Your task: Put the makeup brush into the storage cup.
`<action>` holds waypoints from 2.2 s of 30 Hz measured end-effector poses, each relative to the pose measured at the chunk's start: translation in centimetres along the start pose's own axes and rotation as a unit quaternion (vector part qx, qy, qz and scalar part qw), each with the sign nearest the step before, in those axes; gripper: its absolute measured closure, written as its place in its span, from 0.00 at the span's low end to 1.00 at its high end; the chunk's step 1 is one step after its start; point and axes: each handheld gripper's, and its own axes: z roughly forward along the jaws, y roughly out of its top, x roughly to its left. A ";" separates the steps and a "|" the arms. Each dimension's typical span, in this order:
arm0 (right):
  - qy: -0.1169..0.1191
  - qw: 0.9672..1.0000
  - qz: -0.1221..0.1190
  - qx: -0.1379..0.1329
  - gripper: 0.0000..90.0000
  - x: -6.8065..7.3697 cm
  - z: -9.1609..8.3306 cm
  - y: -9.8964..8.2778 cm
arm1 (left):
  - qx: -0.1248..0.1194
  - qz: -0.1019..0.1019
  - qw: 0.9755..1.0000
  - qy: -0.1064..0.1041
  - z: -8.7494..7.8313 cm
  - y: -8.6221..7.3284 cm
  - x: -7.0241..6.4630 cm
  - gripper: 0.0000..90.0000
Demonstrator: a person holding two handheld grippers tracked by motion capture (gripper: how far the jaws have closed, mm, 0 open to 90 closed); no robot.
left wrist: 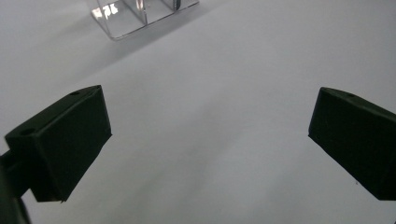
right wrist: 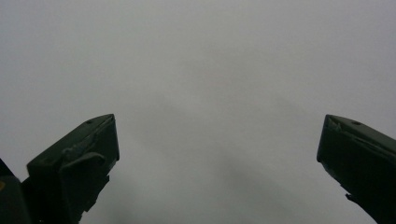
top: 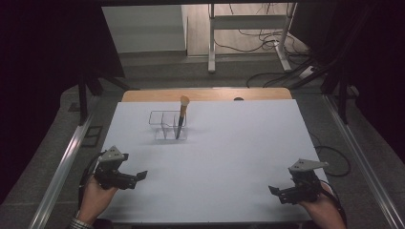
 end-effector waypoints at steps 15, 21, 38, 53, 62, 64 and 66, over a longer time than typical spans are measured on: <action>-0.001 1.000 -0.003 0.002 0.00 0.0 0.0 0.0 | 0.009 -0.012 1.000 0.020 -1.4 -1.8 0.5 0.00; -0.002 1.000 -0.003 0.004 0.00 0.0 0.1 0.0 | 0.013 -0.016 0.999 0.029 -1.9 -2.4 0.8 0.00; -0.002 1.000 -0.003 0.005 0.00 0.0 0.1 0.0 | 0.041 -0.029 0.997 0.056 -2.8 -4.2 1.5 0.00; -0.003 1.000 -0.003 0.006 0.00 0.0 0.1 0.0 | 0.051 -0.045 0.996 0.060 -3.5 -5.7 1.9 0.00; -0.003 1.000 -0.002 0.008 0.00 0.1 0.1 0.0 | 0.052 -0.053 0.996 0.055 -3.9 -6.4 1.9 0.00; -0.004 1.000 -0.004 0.008 0.00 0.1 0.2 0.0 | 0.054 -0.054 0.996 0.053 -3.9 -6.6 1.9 0.00; -0.004 1.000 -0.004 0.008 0.00 0.1 0.2 0.0 | 0.057 -0.054 0.996 0.052 -3.9 -6.7 1.9 0.00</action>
